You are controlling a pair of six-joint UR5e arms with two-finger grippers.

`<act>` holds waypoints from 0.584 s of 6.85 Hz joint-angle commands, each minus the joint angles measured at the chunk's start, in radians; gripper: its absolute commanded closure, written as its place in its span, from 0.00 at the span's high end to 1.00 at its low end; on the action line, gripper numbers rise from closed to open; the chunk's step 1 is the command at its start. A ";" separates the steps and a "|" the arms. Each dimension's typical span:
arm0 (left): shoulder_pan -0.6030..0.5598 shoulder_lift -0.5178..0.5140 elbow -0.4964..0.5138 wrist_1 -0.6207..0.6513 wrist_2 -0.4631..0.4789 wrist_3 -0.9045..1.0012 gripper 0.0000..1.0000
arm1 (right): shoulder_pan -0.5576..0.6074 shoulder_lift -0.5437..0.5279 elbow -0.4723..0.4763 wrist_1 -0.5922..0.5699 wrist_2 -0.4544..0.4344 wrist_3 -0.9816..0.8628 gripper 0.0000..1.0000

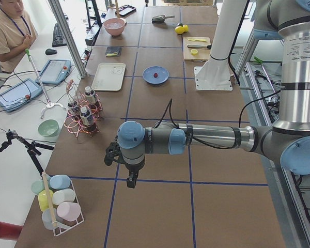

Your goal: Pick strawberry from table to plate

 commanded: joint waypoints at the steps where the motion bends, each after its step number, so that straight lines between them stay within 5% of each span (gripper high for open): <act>1: 0.002 -0.004 0.016 -0.024 -0.002 0.001 1.00 | 0.014 0.026 0.009 0.001 -0.001 -0.008 1.00; 4: 0.002 -0.009 0.035 -0.108 -0.002 0.001 1.00 | 0.030 -0.002 0.051 0.013 -0.019 -0.118 1.00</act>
